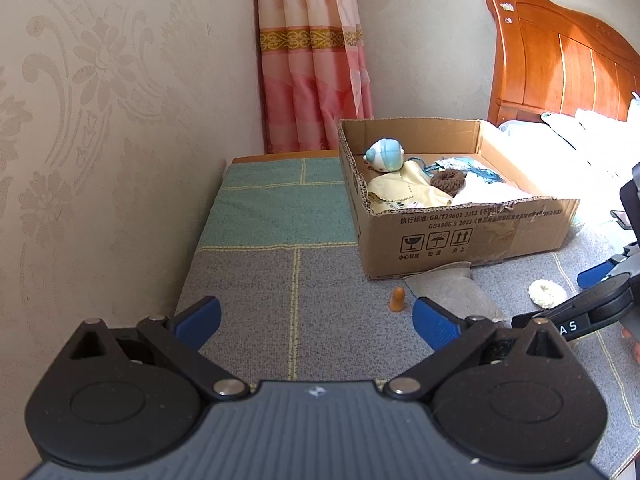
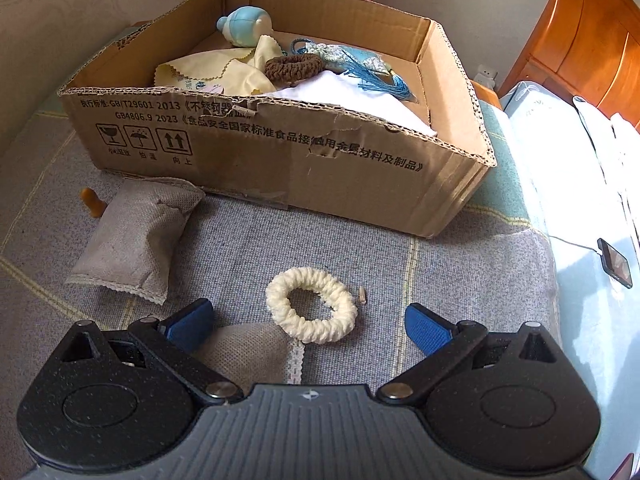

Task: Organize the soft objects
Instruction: 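Move the right gripper to a grey sachet while the left approaches the orange object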

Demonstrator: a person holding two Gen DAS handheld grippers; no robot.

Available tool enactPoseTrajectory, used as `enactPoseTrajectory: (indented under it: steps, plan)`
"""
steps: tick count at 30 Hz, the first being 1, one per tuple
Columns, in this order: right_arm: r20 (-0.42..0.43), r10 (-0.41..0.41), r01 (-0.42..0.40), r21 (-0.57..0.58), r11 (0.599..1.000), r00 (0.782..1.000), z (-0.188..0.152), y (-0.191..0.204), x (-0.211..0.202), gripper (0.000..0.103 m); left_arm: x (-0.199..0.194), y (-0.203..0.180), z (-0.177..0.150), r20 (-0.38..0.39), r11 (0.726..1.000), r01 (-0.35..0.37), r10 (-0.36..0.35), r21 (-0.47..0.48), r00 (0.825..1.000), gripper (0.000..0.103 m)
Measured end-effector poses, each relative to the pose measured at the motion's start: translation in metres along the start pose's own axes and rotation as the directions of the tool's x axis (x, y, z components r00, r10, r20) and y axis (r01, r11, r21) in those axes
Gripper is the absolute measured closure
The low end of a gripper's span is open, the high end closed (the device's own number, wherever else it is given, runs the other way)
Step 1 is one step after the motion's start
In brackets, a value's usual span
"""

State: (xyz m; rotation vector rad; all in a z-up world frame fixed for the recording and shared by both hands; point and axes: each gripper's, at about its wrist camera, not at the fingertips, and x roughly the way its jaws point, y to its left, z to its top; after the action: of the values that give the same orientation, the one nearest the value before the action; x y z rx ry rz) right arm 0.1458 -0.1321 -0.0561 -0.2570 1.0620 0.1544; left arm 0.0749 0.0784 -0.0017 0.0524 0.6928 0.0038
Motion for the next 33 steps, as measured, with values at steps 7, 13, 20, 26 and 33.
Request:
enactPoseTrajectory:
  steps: [7, 13, 20, 26, 33]
  plan:
    - [0.000, 0.035, -0.035, -0.036, 0.999, 0.999, -0.022, -0.003, -0.012, 0.000, 0.003, -0.006, -0.002, -0.011, 1.000, 0.011, -0.010, 0.016, 1.000, 0.001]
    - [0.032, 0.063, -0.060, -0.100, 0.993, 0.997, -0.043, -0.003, -0.023, 0.000, 0.007, -0.013, -0.004, -0.021, 0.999, 0.040, -0.040, 0.030, 0.999, 0.001]
    - [0.068, 0.116, -0.112, -0.053, 0.992, 0.991, -0.057, -0.014, -0.023, 0.000, 0.029, -0.022, -0.003, -0.051, 0.997, 0.033, -0.030, 0.064, 0.998, 0.001]
    - [0.105, 0.170, -0.166, -0.054, 0.985, 0.980, -0.066, -0.021, -0.026, 0.000, 0.059, -0.025, 0.004, -0.080, 0.997, 0.008, -0.002, 0.075, 0.997, 0.001]
    - [0.117, 0.190, -0.186, -0.042, 0.982, 0.975, -0.070, -0.023, -0.025, 0.000, 0.089, -0.025, 0.005, -0.121, 0.999, 0.039, -0.034, 0.038, 0.992, 0.001]
